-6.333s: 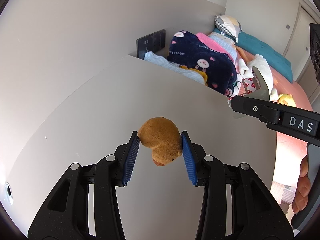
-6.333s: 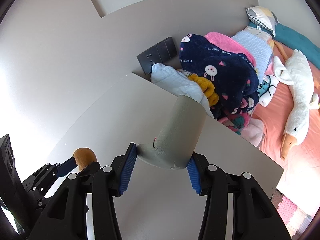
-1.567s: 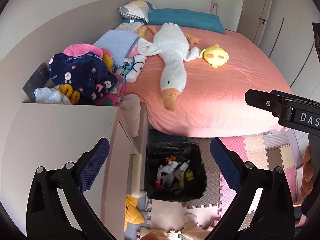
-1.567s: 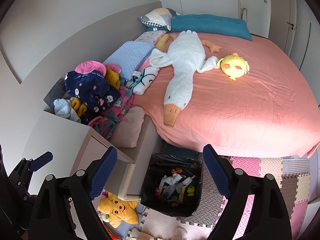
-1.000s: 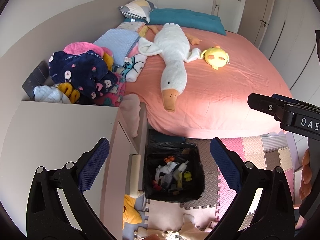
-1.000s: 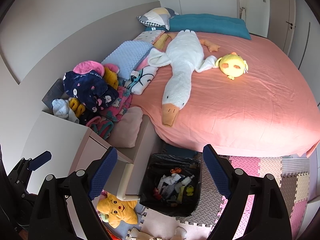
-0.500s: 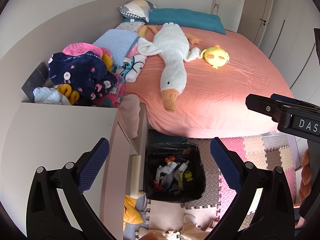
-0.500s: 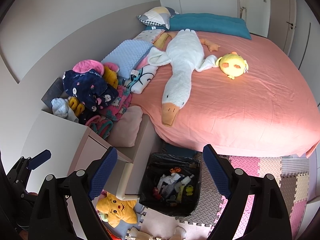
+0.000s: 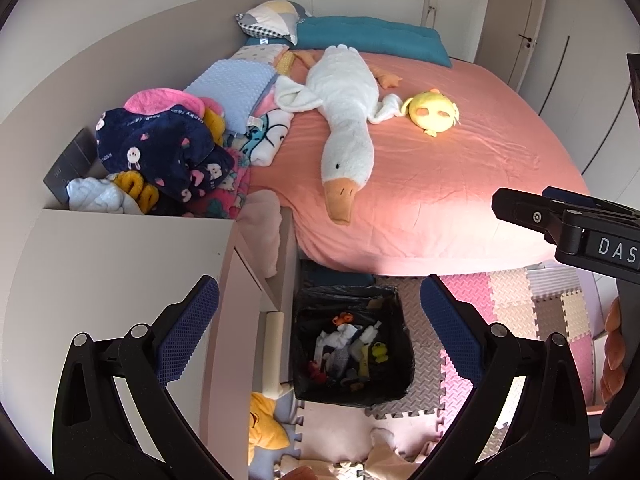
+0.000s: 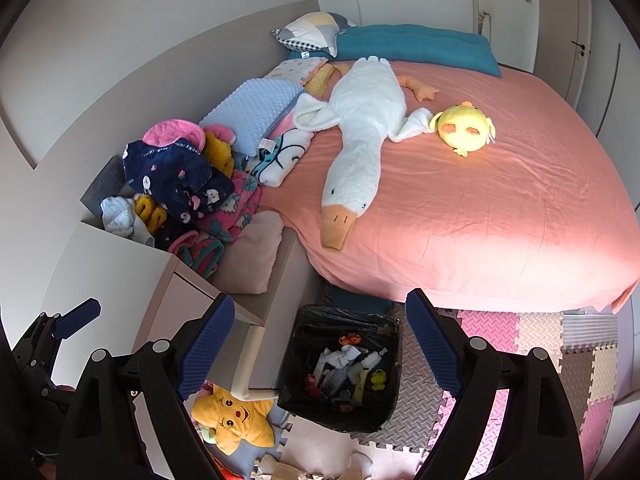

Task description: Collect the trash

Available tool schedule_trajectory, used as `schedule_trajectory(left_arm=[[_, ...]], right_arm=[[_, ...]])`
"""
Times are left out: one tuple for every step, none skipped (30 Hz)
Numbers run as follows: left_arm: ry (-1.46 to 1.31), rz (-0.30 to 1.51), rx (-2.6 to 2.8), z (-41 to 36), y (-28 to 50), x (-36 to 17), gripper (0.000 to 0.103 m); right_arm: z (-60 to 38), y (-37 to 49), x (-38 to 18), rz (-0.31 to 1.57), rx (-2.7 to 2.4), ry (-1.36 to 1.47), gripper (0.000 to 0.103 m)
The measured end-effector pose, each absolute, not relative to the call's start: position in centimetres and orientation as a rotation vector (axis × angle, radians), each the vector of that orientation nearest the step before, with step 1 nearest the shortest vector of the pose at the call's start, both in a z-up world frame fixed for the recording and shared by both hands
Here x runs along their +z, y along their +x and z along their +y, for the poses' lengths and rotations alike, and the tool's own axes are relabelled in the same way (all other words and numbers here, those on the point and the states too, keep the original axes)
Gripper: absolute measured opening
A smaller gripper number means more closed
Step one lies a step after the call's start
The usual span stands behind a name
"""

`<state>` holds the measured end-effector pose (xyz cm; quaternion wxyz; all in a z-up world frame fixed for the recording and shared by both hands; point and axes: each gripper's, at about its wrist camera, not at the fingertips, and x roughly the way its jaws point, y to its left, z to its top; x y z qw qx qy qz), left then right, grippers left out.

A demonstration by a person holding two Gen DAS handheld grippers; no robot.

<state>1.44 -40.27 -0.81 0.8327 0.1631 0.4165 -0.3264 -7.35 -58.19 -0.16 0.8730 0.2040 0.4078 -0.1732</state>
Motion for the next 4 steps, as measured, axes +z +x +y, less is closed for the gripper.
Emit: schedule_trajectory(left_arm=[[0.347, 0.877, -0.699, -40.26, 1.37, -0.80, 0.097], [0.349, 0.865, -0.703, -40.23, 1.21, -0.75, 0.097], [0.351, 0.856, -0.703, -40.20, 1.12, -0.68, 0.097], [0.353, 0.853, -0.702, -40.27, 1.06, -0.65, 0.097]], right_arm=[[-58.18, -7.34, -0.15, 0.852, -0.362, 0.426, 0.087], [-58.30, -7.44, -0.18, 0.852, -0.361, 0.425, 0.087], [-58.22, -7.35, -0.15, 0.851, -0.363, 0.427, 0.087], [-58.16, -7.30, -0.14, 0.852, -0.363, 0.428, 0.087]])
